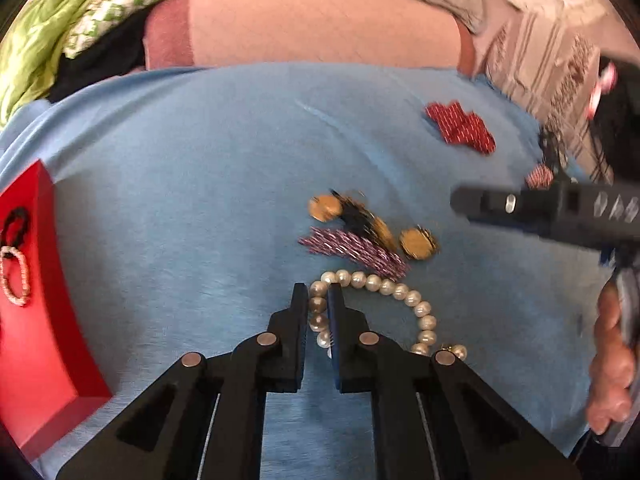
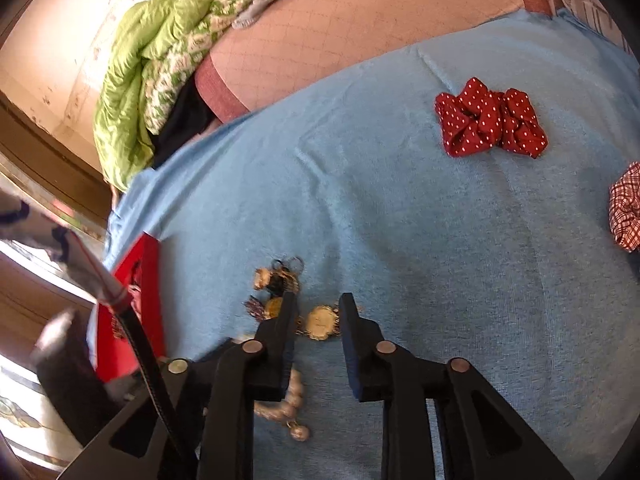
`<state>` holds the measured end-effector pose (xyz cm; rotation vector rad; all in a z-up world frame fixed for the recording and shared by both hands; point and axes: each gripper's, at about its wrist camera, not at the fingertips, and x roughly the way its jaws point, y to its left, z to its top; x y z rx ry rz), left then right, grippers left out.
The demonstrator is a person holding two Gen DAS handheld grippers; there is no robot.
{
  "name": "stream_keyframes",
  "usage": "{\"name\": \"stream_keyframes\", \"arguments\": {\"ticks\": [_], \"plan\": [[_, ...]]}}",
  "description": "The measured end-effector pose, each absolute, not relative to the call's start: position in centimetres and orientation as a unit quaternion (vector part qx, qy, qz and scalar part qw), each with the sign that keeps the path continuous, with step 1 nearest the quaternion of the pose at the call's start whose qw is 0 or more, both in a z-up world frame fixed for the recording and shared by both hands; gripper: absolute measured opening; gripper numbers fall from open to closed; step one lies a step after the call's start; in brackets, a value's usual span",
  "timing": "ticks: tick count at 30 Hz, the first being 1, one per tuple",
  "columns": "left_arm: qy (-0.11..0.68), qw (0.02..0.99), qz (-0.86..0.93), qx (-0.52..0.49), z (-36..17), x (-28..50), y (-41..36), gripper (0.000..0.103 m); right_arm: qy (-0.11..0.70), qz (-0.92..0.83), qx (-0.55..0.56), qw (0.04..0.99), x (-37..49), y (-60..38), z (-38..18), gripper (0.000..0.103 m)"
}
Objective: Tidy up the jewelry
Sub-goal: 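Grasp the green-bead pearl bracelet with the left tool while the right grasps the gold coin pendant, then carry the gold coin pendant to the red tray with the right tool while the left holds the pearls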
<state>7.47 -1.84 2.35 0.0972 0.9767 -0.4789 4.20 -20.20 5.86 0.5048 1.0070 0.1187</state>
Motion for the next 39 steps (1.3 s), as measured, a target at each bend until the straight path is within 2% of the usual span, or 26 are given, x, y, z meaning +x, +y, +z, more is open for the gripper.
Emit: {"name": "stream_keyframes", "arguments": {"ticks": [2, 7, 12, 18, 20, 26, 39], "plan": [[0.456, 0.860, -0.227, 0.028, 3.2, 7.5, -0.7, 0.009, 0.484, 0.057, 0.229, 0.843, 4.3, -20.0, 5.6, 0.025], [0.426, 0.878, -0.218, -0.004, 5.5, 7.6, 1.8, 0.009, 0.501, 0.047, 0.144, 0.852, 4.8, -17.9, 5.0, 0.036], [0.426, 0.880, -0.210, -0.011, 5.7, 7.9, 2.6, 0.009, 0.518, 0.045, 0.060, 0.852, 5.3, -15.6, 4.0, 0.038], [0.428, 0.878, -0.215, -0.008, 5.7, 7.9, 2.4, 0.009, 0.500, 0.035, -0.043, 0.864, 5.8, -13.1, 3.4, 0.040], [0.427, 0.878, -0.217, -0.007, 5.8, 7.9, 2.4, 0.009, 0.502, 0.038, -0.031, 0.863, 5.8, -13.6, 3.4, 0.031], [0.415, 0.883, -0.221, -0.018, 6.4, 7.7, 2.9, 0.009, 0.491, 0.034, 0.034, 0.870, 5.6, -15.2, 4.7, 0.030], [0.331, 0.913, -0.238, -0.032, 10.6, 5.9, 3.5, 0.009, 0.319, 0.065, 0.100, 0.940, 1.6, -16.3, 12.8, 0.030]]}}
